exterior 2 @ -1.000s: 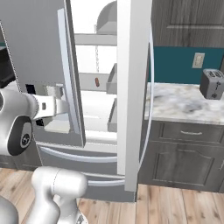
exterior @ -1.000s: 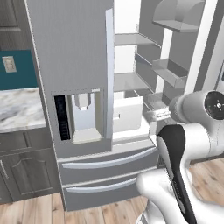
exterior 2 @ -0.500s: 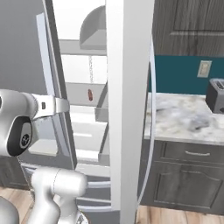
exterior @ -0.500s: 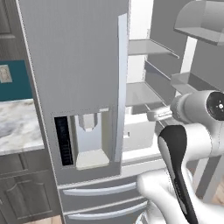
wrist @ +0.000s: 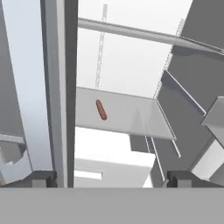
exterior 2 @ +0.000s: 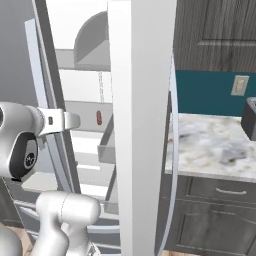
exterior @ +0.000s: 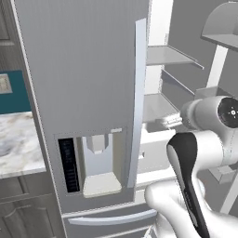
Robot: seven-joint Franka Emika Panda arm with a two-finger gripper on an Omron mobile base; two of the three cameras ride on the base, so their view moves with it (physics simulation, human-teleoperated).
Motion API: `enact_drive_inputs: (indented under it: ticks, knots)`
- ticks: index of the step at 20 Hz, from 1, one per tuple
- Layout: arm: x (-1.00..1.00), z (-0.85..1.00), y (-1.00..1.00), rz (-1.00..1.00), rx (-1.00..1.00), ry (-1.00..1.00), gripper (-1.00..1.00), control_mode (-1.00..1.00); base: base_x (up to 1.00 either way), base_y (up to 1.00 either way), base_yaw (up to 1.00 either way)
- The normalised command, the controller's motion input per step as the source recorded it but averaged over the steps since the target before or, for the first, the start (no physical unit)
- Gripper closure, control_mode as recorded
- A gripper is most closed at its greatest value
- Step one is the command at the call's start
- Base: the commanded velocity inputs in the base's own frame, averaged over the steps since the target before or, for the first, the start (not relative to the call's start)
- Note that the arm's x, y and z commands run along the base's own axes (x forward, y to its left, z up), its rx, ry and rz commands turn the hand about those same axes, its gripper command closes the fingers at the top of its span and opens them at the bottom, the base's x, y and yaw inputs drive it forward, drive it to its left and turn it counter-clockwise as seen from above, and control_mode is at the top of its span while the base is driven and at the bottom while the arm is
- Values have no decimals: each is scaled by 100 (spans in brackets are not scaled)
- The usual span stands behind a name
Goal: Move the hot dog bun to the plate on the dining table and place the condiment next to that plate. Then navigate to the fridge and take the sausage and place it on the plate as well.
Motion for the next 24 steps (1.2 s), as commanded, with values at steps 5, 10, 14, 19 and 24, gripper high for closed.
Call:
enact_drive_inputs:
  ticks: [5, 10, 14, 19, 24]
  knots:
    - [76, 0, -29, 8, 17, 0, -100, -100, 0, 0, 0]
    - [83, -2, -15, 5, 9, 0, -100, -100, 0, 0, 0]
    - [73, -9, 1, 0, 0, 0, -100, -100, 0, 0, 0]
    - [74, -6, 0, 0, 0, 0, -100, -100, 0, 0, 0]
    - [70, -20, 0, 0, 0, 1, -100, -100, 0, 0, 0]
